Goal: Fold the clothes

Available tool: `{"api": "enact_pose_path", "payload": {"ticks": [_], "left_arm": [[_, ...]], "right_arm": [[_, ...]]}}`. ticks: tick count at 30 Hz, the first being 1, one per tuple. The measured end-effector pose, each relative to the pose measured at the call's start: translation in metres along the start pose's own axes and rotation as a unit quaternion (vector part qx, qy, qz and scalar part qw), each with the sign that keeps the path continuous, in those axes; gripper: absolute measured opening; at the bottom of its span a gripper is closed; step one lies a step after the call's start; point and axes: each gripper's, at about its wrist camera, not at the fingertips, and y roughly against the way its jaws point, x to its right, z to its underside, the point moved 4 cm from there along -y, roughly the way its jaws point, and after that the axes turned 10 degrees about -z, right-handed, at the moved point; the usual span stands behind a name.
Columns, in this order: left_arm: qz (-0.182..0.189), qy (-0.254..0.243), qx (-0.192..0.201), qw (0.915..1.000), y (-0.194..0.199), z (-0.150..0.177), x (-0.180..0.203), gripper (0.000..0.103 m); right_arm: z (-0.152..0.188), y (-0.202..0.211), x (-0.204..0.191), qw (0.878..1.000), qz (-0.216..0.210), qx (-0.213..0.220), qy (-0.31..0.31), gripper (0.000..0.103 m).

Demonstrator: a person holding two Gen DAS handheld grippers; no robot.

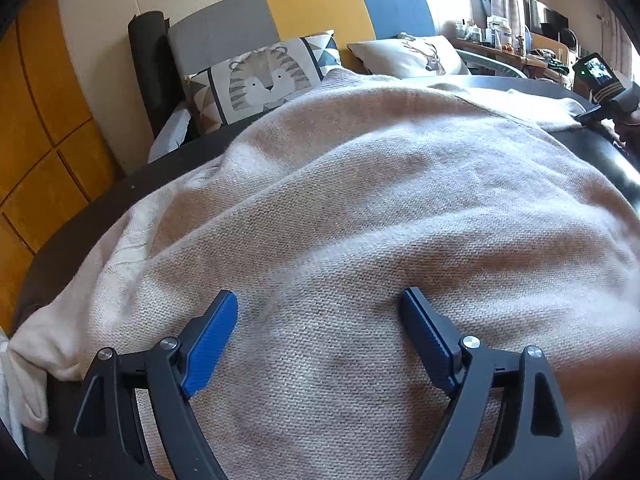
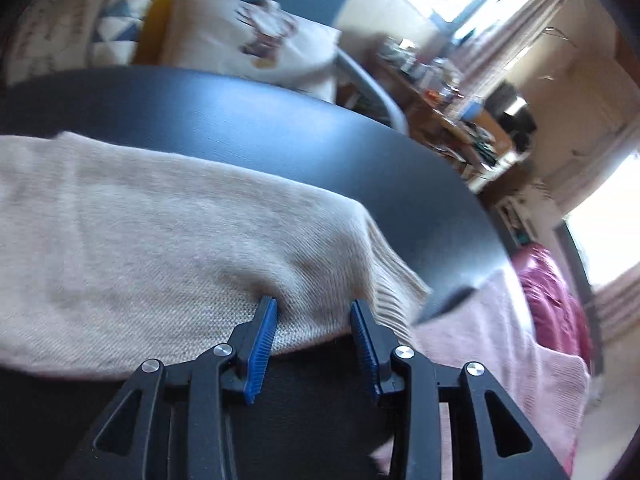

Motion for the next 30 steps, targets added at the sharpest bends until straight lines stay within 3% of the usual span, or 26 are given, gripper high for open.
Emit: {"api": "enact_pose_path", "payload": {"ticks": [5, 10, 13, 15, 18, 19, 24, 27, 30], "left_arm": [[-0.004, -0.002, 0.002, 1.0, 0.0, 0.0, 0.001, 0.086], [-0.009, -0.005, 0.006, 0.9999, 0.001, 0.001, 0.003, 0.086], [-0.013, -0.007, 0.009, 0.9999, 0.002, 0.001, 0.004, 0.086], [-0.014, -0.008, 0.01, 0.9998, 0.002, 0.001, 0.005, 0.086], [-0.012, -0.006, 0.009, 0.9999, 0.003, 0.002, 0.004, 0.086], [-0.012, -0.006, 0.009, 0.9999, 0.003, 0.002, 0.004, 0.086], [-0.009, -0.003, 0.008, 0.9999, 0.002, 0.001, 0.003, 0.086], [0.002, 0.001, 0.006, 1.0, 0.005, -0.001, 0.002, 0.087], [0.037, 0.013, 0.013, 0.9991, 0.011, -0.012, -0.005, 0.086]], "right_arm": [[-0.008, 0.007, 0.01, 0.998, -0.019, -0.039, -0.05, 0.038], [-0.036, 0.082, -0.057, 0.989, -0.123, 0.071, -0.032, 0.038], [-0.047, 0.131, -0.134, 0.966, -0.237, 0.105, 0.012, 0.038], [-0.053, 0.168, -0.193, 0.94, -0.317, 0.117, 0.048, 0.038], [-0.053, 0.203, -0.268, 0.913, -0.373, 0.124, 0.104, 0.038], [-0.054, 0.213, -0.289, 0.911, -0.371, 0.127, 0.128, 0.038], [-0.039, 0.193, -0.337, 0.93, -0.286, 0.138, 0.184, 0.041], [-0.035, 0.186, -0.315, 0.946, -0.255, 0.153, 0.13, 0.054], [-0.036, 0.187, -0.311, 0.948, -0.252, 0.156, 0.115, 0.059]]}}
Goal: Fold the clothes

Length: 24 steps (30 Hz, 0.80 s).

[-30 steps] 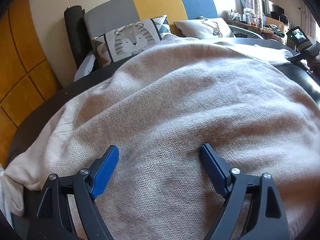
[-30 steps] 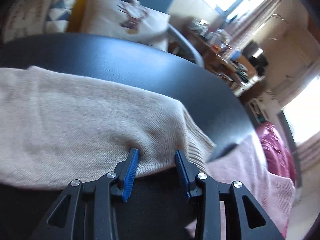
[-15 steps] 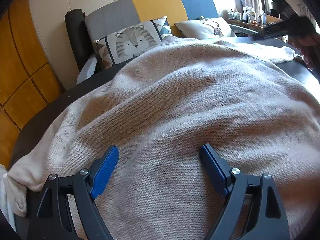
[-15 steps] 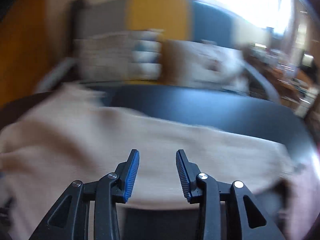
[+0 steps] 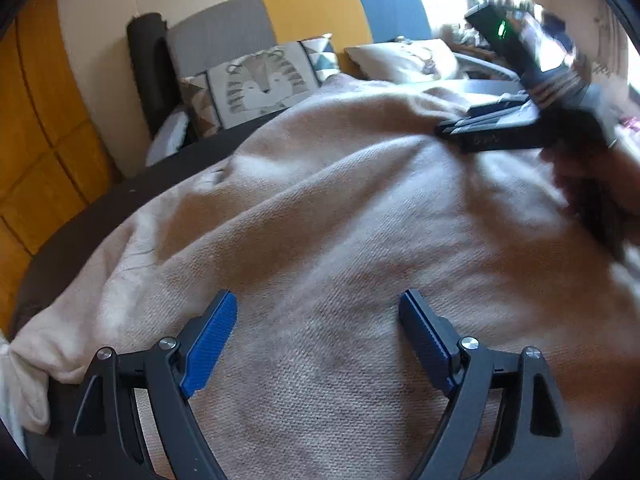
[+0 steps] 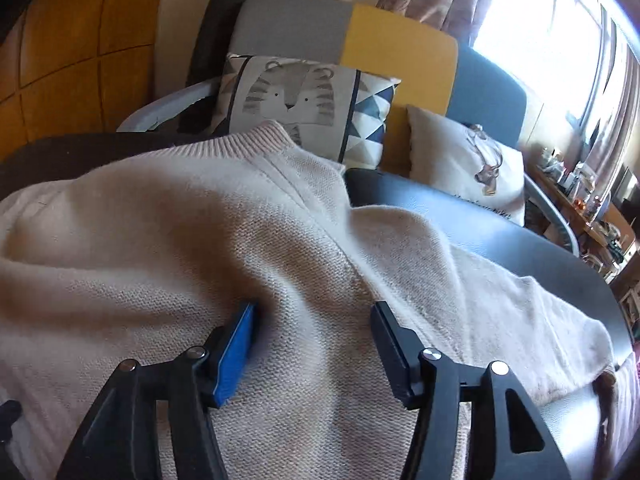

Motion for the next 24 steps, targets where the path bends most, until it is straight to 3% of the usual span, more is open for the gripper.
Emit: {"api": "enact_pose_path", "payload": {"ticks": [3, 6, 11, 16, 18, 24], "left_arm": [[0.007, 0.012, 0.032, 0.9994, 0.003, -0.038, -0.025, 0.086], [-0.003, 0.01, 0.029, 0.9995, -0.02, -0.077, -0.057, 0.086], [-0.053, 0.008, -0.049, 0.9974, -0.104, -0.119, -0.111, 0.086], [-0.085, -0.003, -0.105, 0.9908, -0.159, -0.123, -0.128, 0.086], [-0.073, -0.025, -0.124, 0.9893, -0.169, -0.117, -0.124, 0.086], [-0.004, -0.054, -0.087, 0.9947, -0.151, -0.106, -0.105, 0.086]], "right_arm": [[-0.005, -0.003, -0.002, 1.0, 0.004, 0.001, 0.002, 0.061], [-0.007, -0.004, -0.006, 1.0, 0.019, 0.007, 0.016, 0.061], [0.003, 0.002, -0.015, 0.998, 0.051, 0.015, 0.046, 0.061], [0.002, 0.0, -0.011, 0.998, 0.038, 0.017, 0.036, 0.062], [0.003, 0.0, -0.008, 0.999, 0.029, 0.016, 0.028, 0.062], [0.003, -0.002, -0.008, 0.999, 0.027, 0.017, 0.025, 0.062]]}}
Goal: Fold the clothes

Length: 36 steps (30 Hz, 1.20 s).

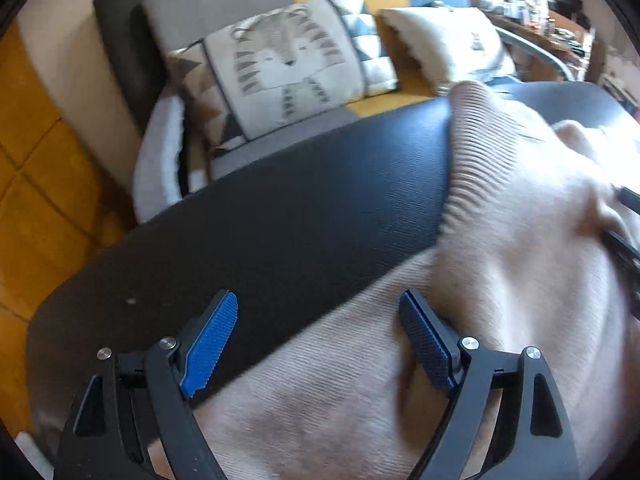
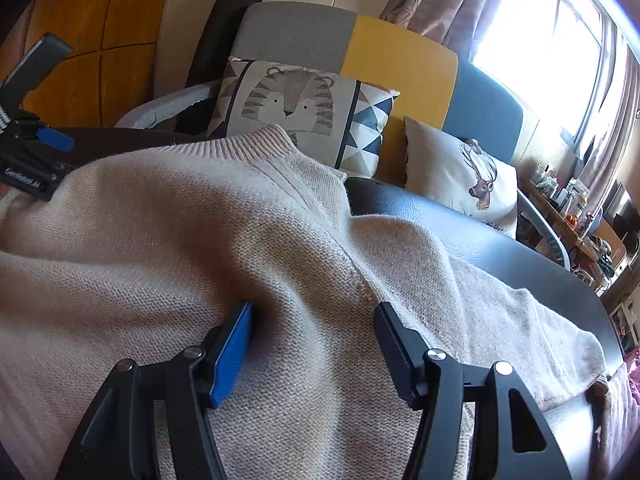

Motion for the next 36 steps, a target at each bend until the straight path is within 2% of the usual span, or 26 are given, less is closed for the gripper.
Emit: {"api": "enact_pose_path", "payload": {"ticks": [3, 7, 9, 10, 11, 13, 14, 15, 17, 18, 20, 22, 25, 27, 30, 36], "left_arm": [[0.007, -0.007, 0.006, 0.9999, 0.002, 0.005, 0.008, 0.086], [0.039, 0.056, -0.013, 0.9976, -0.005, 0.005, 0.004, 0.086], [0.044, 0.058, -0.005, 0.9974, -0.001, 0.009, 0.008, 0.078], [0.047, 0.048, 0.004, 0.9977, 0.003, 0.009, 0.013, 0.061], [0.045, 0.038, 0.01, 0.9982, 0.006, 0.007, 0.018, 0.034], [0.012, -0.001, 0.015, 0.9998, 0.013, 0.002, 0.039, 0.008], [-0.006, -0.017, 0.018, 0.9997, 0.017, 0.0, 0.045, 0.007], [-0.012, -0.012, 0.026, 0.9995, 0.023, -0.003, 0.045, 0.006], [-0.02, 0.007, 0.044, 0.9988, 0.036, -0.009, 0.043, 0.006], [-0.021, 0.036, 0.058, 0.9975, 0.045, -0.013, 0.033, 0.006], [-0.024, 0.086, 0.093, 0.9917, 0.068, -0.022, 0.013, 0.006], [-0.03, 0.129, 0.132, 0.9824, 0.093, -0.027, -0.007, 0.006], [-0.045, 0.153, 0.176, 0.9714, 0.124, -0.021, -0.022, 0.006], [-0.042, 0.154, 0.187, 0.9693, 0.134, -0.011, -0.02, 0.006], [-0.04, 0.13, 0.17, 0.976, 0.134, 0.019, 0.001, 0.006], [-0.023, 0.099, 0.089, 0.9909, 0.108, 0.082, 0.053, 0.007]], "right_arm": [[0.0, 0.0, -0.001, 1.0, 0.002, 0.0, 0.002, 0.062], [0.0, 0.0, -0.001, 1.0, 0.004, 0.0, 0.004, 0.062], [0.0, 0.001, -0.001, 1.0, 0.005, 0.0, 0.005, 0.062], [0.0, 0.002, -0.001, 1.0, 0.005, 0.0, 0.006, 0.062], [0.001, 0.002, -0.001, 1.0, 0.006, 0.0, 0.006, 0.062], [0.0, 0.002, -0.001, 1.0, 0.008, 0.0, 0.008, 0.062], [0.0, 0.002, -0.001, 1.0, 0.009, 0.0, 0.009, 0.062], [0.0, 0.003, -0.002, 1.0, 0.012, 0.0, 0.011, 0.062], [0.0, 0.003, -0.002, 1.0, 0.013, 0.0, 0.013, 0.062], [0.0, 0.003, -0.001, 1.0, 0.012, 0.0, 0.012, 0.062], [0.0, 0.003, 0.0, 1.0, 0.009, 0.0, 0.009, 0.062], [0.0, 0.003, 0.0, 1.0, 0.01, -0.001, 0.009, 0.062], [0.001, 0.003, -0.001, 1.0, 0.013, -0.001, 0.012, 0.062], [0.001, 0.003, -0.001, 1.0, 0.012, -0.001, 0.012, 0.062], [0.001, 0.003, 0.0, 1.0, 0.012, -0.001, 0.012, 0.062], [0.001, 0.003, 0.0, 1.0, 0.012, -0.001, 0.013, 0.062]]}}
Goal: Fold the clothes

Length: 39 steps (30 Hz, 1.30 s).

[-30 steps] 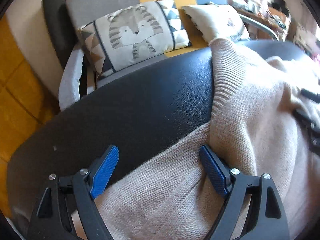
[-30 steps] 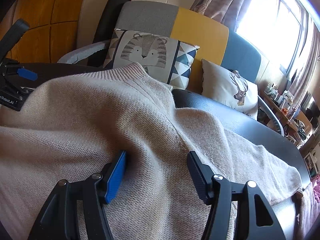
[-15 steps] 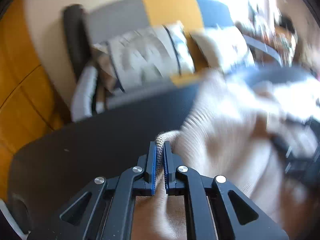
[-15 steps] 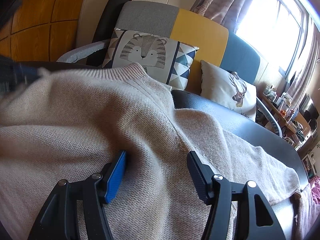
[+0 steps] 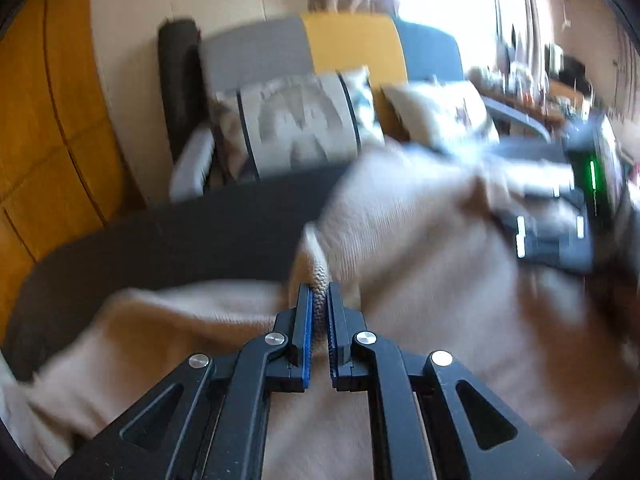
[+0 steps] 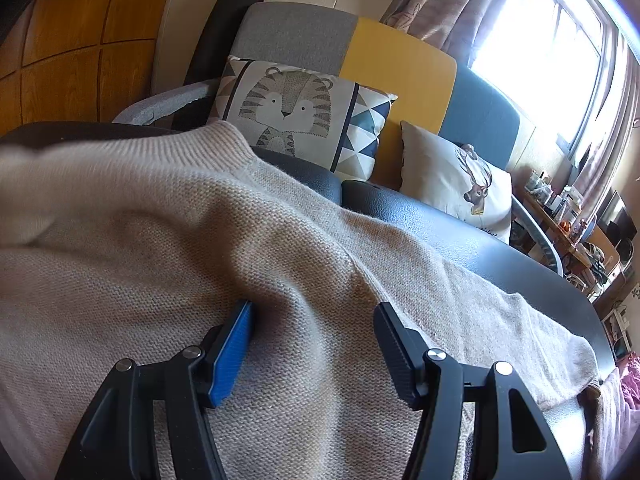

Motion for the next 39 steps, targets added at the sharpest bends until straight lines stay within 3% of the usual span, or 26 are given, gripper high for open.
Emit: {"api": "enact_pose_path", "payload": {"ticks": [2, 8, 12, 15, 18, 20, 22, 25, 29, 30, 31, 33, 35, 39], "left_arm": [[-0.004, -0.004, -0.026, 0.9996, -0.006, 0.009, 0.006, 0.01], [-0.049, -0.041, -0.021, 0.9978, -0.005, 0.01, 0.021, 0.017], [-0.079, -0.065, -0.012, 0.9947, -0.005, 0.012, 0.03, 0.017], [-0.079, -0.062, -0.01, 0.9949, -0.005, 0.013, 0.029, 0.017], [-0.07, -0.052, -0.009, 0.9961, -0.005, 0.013, 0.026, 0.017], [-0.069, -0.048, -0.008, 0.9965, -0.005, 0.014, 0.024, 0.017], [-0.071, -0.048, -0.006, 0.9963, -0.006, 0.015, 0.024, 0.017], [-0.076, -0.05, -0.003, 0.9958, -0.008, 0.016, 0.025, 0.017], [-0.077, -0.047, -0.001, 0.9959, -0.009, 0.016, 0.025, 0.017], [-0.077, -0.046, -0.001, 0.996, -0.01, 0.016, 0.025, 0.017], [-0.077, -0.045, -0.001, 0.996, -0.01, 0.016, 0.024, 0.017], [-0.075, -0.043, -0.002, 0.9962, -0.01, 0.015, 0.023, 0.017], [-0.075, -0.043, -0.002, 0.9962, -0.01, 0.014, 0.023, 0.017], [-0.077, -0.045, -0.002, 0.996, -0.01, 0.014, 0.024, 0.017]], "right_arm": [[0.0, -0.001, -0.001, 1.0, 0.0, 0.0, -0.001, 0.062], [-0.003, 0.0, 0.002, 0.999, -0.029, -0.006, -0.014, 0.063], [-0.035, 0.014, 0.008, 0.989, -0.136, 0.02, -0.052, 0.063], [-0.087, 0.014, -0.007, 0.981, -0.182, 0.032, -0.052, 0.065], [-0.13, -0.013, -0.034, 0.972, -0.23, -0.025, -0.035, 0.069], [-0.152, -0.041, -0.054, 0.972, -0.223, -0.074, -0.009, 0.069], [-0.165, -0.058, -0.066, 0.975, -0.202, -0.093, 0.017, 0.069], [-0.171, -0.087, -0.081, 0.971, -0.19, -0.138, 0.046, 0.069], [-0.154, -0.121, -0.09, 0.959, -0.156, -0.221, 0.081, 0.067], [-0.15, -0.12, -0.089, 0.959, -0.179, -0.212, 0.065, 0.052], [-0.149, -0.117, -0.085, 0.957, -0.201, -0.206, 0.043, 0.028], [-0.145, -0.108, -0.076, 0.954, -0.233, -0.189, 0.005, 0.011], [-0.141, -0.092, -0.07, 0.955, -0.248, -0.162, 0.003, 0.01], [-0.119, -0.025, -0.053, 0.951, -0.306, -0.056, -0.001, 0.01]]}}
